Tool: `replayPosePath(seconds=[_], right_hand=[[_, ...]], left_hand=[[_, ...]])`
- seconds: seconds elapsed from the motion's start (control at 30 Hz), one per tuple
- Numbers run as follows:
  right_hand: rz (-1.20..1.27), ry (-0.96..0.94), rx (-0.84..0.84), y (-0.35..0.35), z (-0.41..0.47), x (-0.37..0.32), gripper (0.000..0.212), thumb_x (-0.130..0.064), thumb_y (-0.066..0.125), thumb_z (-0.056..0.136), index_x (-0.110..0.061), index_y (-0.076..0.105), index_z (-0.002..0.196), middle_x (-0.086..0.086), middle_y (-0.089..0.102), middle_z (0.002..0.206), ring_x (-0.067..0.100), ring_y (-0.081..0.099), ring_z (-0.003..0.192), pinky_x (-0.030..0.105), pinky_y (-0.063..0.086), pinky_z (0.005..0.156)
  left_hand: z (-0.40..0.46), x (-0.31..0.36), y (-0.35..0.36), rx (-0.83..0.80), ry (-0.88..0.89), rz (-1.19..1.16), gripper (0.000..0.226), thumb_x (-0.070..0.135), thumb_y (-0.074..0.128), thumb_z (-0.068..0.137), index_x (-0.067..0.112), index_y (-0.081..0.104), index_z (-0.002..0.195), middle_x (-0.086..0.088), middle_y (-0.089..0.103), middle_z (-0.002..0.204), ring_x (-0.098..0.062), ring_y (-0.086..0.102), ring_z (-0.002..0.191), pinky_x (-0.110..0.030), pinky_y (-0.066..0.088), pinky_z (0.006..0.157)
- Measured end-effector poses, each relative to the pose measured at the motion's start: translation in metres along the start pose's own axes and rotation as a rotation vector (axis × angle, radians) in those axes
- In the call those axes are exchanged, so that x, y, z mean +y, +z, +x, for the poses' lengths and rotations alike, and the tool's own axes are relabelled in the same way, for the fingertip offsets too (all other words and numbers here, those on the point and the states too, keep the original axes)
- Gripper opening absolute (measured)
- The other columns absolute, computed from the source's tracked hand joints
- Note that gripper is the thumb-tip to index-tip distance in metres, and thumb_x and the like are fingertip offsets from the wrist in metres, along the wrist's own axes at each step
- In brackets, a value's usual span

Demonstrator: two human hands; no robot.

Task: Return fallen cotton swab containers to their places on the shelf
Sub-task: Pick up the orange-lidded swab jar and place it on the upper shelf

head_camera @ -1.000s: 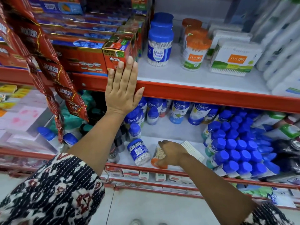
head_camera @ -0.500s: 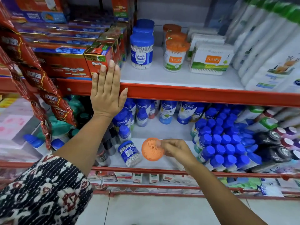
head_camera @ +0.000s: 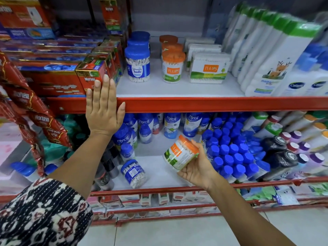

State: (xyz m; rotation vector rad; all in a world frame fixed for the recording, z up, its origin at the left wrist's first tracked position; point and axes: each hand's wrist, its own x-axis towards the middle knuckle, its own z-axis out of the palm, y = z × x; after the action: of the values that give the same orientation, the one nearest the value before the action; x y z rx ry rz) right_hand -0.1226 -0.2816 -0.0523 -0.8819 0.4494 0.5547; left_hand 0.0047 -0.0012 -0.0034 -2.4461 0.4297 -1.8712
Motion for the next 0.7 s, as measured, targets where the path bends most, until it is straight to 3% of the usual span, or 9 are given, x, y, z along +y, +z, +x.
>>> replayPosePath(seconds=[0.23,0.53,0.7], right_hand=[[0.18,0.032,-0.176,-0.005,0.002,0.0,0.102,-0.052,0.093,0.026,-0.001,0.065,0.109,0.022,0.065,0.103,0.031,0.072,0.066,0.037,0.06,0.049],[0.032,-0.023,-0.189,0.008,-0.013,-0.014,0.073,-0.055,0.09,0.033,-0.007,0.078,0.087,0.017,0.071,0.094,0.028,0.071,0.071,0.035,0.061,0.054],[-0.206,-0.138,-0.186,0.037,-0.041,-0.058,0.069,-0.06,0.086,0.033,-0.014,0.079,0.084,0.012,0.073,0.092,0.026,0.07,0.079,0.036,0.059,0.068]], left_hand=[[-0.001,0.001,0.001,0.011,0.005,-0.002,0.062,0.037,0.023,0.104,0.008,0.003,0.155,0.002,-0.011,0.163,-0.015,-0.009,0.15,-0.035,-0.003,0.123],[0.0,0.001,0.002,0.034,0.016,0.019,0.062,0.037,0.023,0.104,0.008,0.004,0.155,0.001,-0.01,0.163,-0.016,-0.008,0.151,-0.034,-0.002,0.123],[-0.002,0.001,0.002,0.049,0.02,0.028,0.061,0.037,0.023,0.104,0.007,0.008,0.155,-0.001,-0.006,0.164,-0.017,-0.004,0.151,-0.035,0.001,0.124]])
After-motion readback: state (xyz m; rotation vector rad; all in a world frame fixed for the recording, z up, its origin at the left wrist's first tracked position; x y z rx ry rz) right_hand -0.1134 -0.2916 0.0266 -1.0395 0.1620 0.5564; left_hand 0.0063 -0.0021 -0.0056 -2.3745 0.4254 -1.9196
